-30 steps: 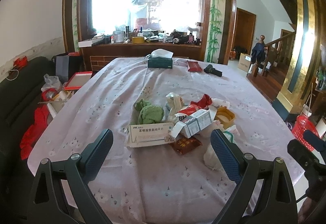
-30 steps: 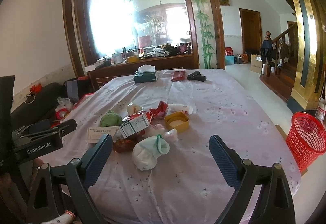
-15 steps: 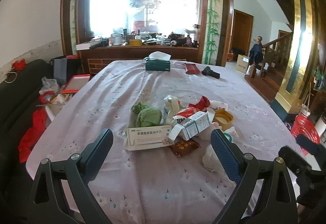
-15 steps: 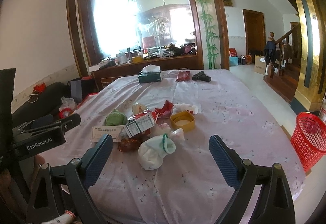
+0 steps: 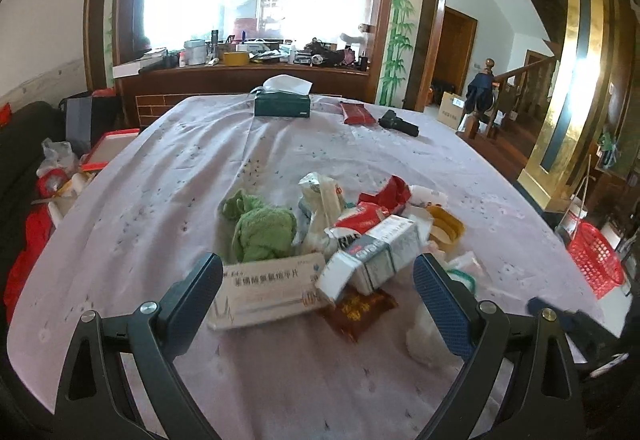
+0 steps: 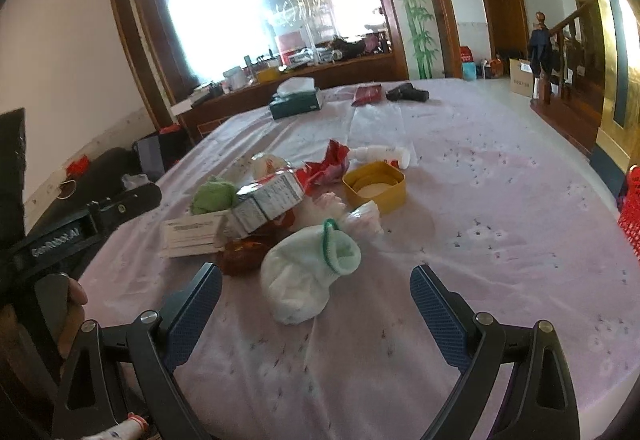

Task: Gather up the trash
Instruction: 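Grasp the white sock with the right tool while the left tool grasps the white-blue medicine box, then carry the sock and medicine box with both tools over the red wastebasket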

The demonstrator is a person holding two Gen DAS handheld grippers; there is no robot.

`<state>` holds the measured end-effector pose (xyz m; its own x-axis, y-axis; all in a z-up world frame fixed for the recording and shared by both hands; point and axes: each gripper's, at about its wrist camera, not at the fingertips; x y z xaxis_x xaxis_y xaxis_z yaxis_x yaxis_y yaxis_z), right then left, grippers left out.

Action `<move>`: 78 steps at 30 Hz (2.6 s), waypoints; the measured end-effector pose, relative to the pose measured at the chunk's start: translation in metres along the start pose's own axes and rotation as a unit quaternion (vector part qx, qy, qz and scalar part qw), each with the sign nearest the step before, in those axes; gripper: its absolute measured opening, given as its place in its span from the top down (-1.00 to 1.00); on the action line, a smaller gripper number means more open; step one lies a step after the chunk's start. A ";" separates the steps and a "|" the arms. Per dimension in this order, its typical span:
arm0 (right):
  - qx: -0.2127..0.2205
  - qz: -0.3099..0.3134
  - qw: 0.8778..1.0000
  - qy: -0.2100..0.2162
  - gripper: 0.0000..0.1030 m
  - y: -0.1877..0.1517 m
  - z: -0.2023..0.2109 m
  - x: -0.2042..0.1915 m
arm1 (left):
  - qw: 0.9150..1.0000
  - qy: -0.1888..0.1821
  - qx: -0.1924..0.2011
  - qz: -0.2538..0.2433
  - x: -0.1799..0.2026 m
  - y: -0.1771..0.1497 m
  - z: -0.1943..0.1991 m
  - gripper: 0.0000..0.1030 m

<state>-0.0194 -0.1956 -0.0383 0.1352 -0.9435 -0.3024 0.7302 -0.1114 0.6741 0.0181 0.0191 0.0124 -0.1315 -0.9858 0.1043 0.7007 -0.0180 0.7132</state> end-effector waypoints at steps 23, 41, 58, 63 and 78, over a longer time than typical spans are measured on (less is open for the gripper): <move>-0.015 -0.029 0.999 0.016 0.64 0.017 -0.023 0.025 | 0.990 -0.065 -0.067 -0.105 0.048 0.029 -0.090 -0.82; 0.038 -0.055 0.998 -0.005 0.64 0.019 0.015 0.054 | 0.981 -0.037 -0.115 -0.149 0.076 0.009 -0.100 0.87; 0.057 -0.070 0.996 -0.003 0.64 0.013 0.037 0.067 | 0.971 0.028 -0.151 -0.185 0.088 -0.003 -0.118 0.05; 0.059 -0.074 0.996 -0.004 0.64 0.012 0.038 0.070 | 0.967 0.038 -0.143 -0.206 0.093 -0.006 -0.124 0.10; 0.072 -0.077 0.994 -0.004 0.64 0.006 0.053 0.076 | 0.989 -0.027 -0.092 -0.116 0.081 0.015 -0.052 0.29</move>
<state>-0.0402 -0.2845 -0.0213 0.0228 -0.9142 -0.4046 0.6382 -0.2982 0.7098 0.0545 -0.0696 -0.0044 -0.3373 -0.9414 -0.0063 0.7630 -0.2773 0.5839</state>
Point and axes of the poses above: each gripper's, at about its wrist camera, not at the fingertips, and z roughly against the way its jaws point, x to its right, y to its top, and after that the axes turned 9 degrees about -x, right-handed
